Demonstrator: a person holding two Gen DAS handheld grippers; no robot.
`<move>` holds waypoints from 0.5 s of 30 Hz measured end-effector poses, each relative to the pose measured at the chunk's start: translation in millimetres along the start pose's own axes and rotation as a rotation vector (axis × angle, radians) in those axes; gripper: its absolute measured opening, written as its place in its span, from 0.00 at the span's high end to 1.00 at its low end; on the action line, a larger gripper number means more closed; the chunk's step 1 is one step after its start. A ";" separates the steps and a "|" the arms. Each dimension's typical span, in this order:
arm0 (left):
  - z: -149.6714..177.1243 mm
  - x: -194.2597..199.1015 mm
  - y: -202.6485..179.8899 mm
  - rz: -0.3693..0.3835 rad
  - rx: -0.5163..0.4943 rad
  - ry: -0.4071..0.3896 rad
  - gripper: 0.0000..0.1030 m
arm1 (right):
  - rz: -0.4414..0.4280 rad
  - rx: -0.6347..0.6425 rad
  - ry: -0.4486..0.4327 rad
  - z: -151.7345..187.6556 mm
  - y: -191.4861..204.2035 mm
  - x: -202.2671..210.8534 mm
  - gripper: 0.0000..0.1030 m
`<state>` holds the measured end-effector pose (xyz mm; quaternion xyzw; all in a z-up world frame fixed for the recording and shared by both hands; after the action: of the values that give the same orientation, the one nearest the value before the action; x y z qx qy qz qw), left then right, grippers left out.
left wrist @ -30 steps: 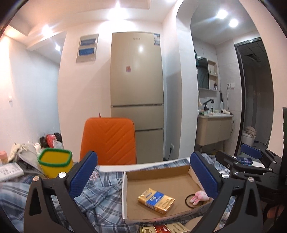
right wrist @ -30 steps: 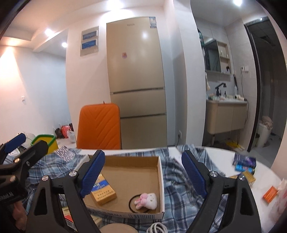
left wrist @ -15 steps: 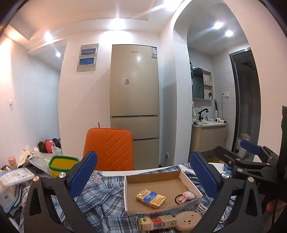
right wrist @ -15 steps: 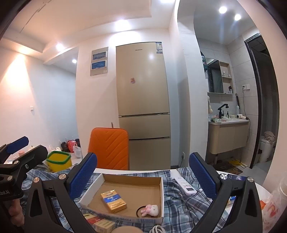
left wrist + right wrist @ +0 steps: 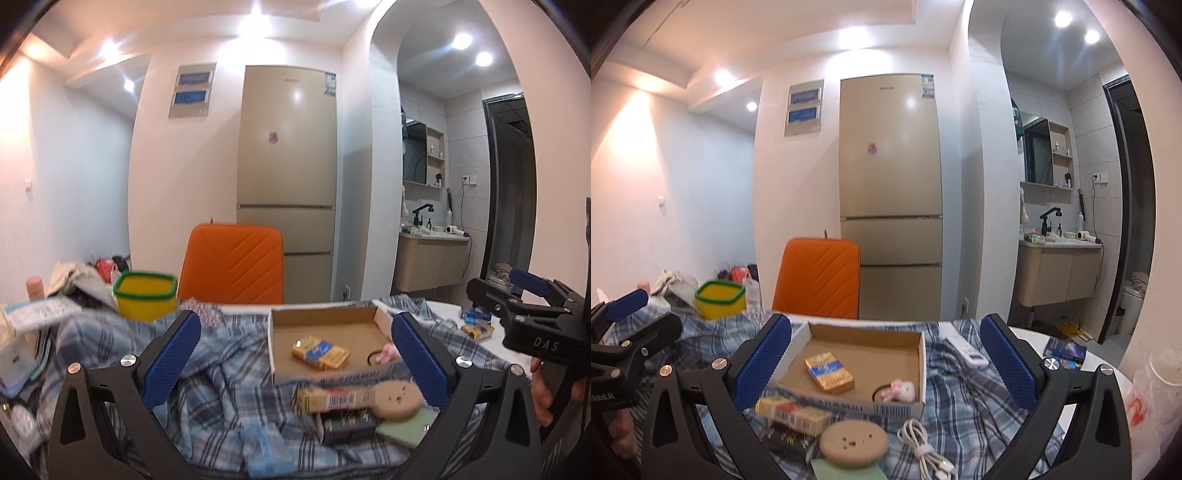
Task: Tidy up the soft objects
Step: 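Raise both tools away from the box back toward the remaining items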
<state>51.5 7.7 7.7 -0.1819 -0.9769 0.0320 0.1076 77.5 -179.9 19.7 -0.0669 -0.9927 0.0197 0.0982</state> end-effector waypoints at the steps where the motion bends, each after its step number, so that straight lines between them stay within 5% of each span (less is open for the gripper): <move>1: 4.9 0.7 1.6 0.002 0.010 0.011 0.00 | 0.001 0.008 0.012 4.5 0.1 0.3 0.00; 15: 42.5 3.1 21.6 0.035 0.144 0.099 0.00 | -0.097 0.102 0.225 62.2 18.4 -13.6 0.00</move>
<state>46.8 28.0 -35.4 -0.1921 -0.9622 0.0949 0.1681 80.7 -165.2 -44.8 -0.0157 -0.9752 0.0577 0.2131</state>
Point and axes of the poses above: each gripper's, at about its wrist camera, not at the fingertips, and x roughly against the way its jaws point, y to its left, z to its underside, the point moved 8 cm from there along -x, roughly the way its jaws point, and after that the axes turned 13 degrees about z, right-handed, at the moved point
